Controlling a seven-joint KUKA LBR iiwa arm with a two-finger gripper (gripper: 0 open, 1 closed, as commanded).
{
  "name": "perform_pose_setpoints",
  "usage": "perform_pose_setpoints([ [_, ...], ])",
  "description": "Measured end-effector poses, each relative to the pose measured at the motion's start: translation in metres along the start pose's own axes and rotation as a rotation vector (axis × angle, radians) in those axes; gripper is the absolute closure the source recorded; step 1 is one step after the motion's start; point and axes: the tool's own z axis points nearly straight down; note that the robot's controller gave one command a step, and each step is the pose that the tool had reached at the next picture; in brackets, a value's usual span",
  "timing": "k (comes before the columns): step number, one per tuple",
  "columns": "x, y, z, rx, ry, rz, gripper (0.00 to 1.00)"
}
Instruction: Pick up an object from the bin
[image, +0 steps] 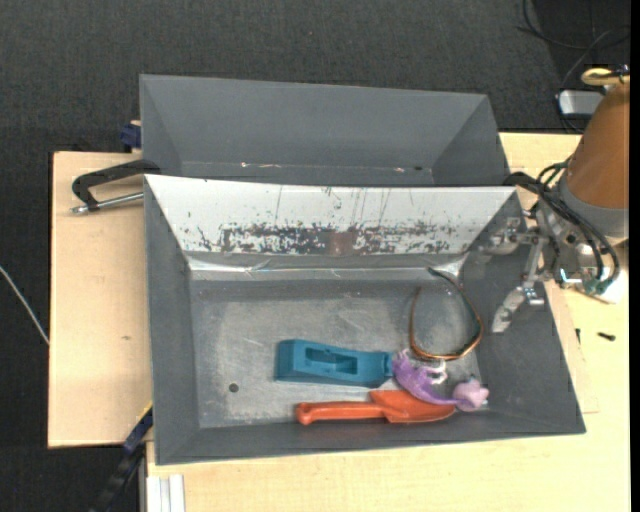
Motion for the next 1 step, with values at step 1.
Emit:
perform_pose_setpoints([
  [1,-0.0016,0.0006,-0.0046,0.002,-0.009,-0.002,0.00],
])
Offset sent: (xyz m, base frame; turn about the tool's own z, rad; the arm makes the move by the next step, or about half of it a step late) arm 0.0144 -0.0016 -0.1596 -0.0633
